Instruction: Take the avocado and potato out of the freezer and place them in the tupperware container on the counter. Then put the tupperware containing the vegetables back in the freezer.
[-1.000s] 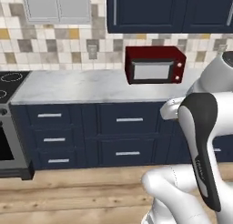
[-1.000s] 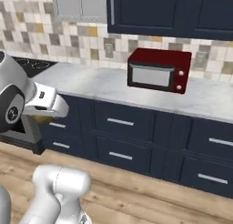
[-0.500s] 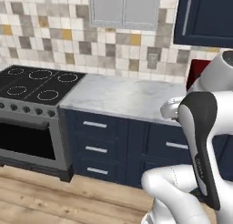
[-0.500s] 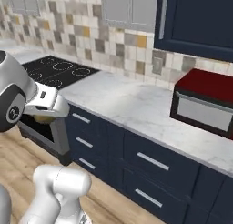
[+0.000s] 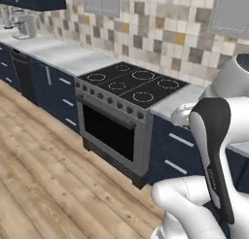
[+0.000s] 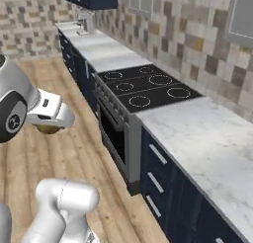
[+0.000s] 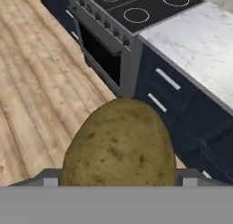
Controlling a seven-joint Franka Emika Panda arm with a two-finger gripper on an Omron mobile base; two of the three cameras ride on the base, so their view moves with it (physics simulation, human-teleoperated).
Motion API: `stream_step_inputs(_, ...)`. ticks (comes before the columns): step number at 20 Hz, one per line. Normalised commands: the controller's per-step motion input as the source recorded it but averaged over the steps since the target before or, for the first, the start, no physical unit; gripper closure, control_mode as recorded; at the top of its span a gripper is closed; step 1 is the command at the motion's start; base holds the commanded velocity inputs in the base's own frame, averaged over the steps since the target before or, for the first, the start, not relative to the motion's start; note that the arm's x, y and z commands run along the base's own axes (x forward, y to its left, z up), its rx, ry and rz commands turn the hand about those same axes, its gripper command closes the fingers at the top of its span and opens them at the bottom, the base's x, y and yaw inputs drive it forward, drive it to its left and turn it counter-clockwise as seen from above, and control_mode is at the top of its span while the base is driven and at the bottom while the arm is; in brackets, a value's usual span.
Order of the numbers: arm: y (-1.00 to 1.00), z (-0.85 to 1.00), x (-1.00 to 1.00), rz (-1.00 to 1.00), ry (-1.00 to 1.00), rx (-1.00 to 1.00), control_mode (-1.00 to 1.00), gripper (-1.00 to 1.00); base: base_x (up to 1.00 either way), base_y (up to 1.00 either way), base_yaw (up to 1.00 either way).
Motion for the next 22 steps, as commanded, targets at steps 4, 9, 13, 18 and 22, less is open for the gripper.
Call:
stream_step_inputs(4,0.0,0.0,0.0,0.0,0.0,0.0,1.0,1.0,0.67,0.12,0.81)
stream_step_inputs(9,0.0,0.0,0.0,0.0,0.0,0.0,1.0,1.0,0.76,0.03,0.78)
stream_step_inputs(13,0.0,0.0,0.0,0.0,0.0,0.0,1.0,1.0,0.85,0.0,0.72)
stream_step_inputs(18,0.0,0.0,0.0,0.0,0.0,0.0,1.0,1.0,0.75,-0.12,0.73)
stream_step_inputs(22,0.0,0.0,0.0,0.0,0.0,0.0,1.0,1.0,0.6,-0.17,0.76)
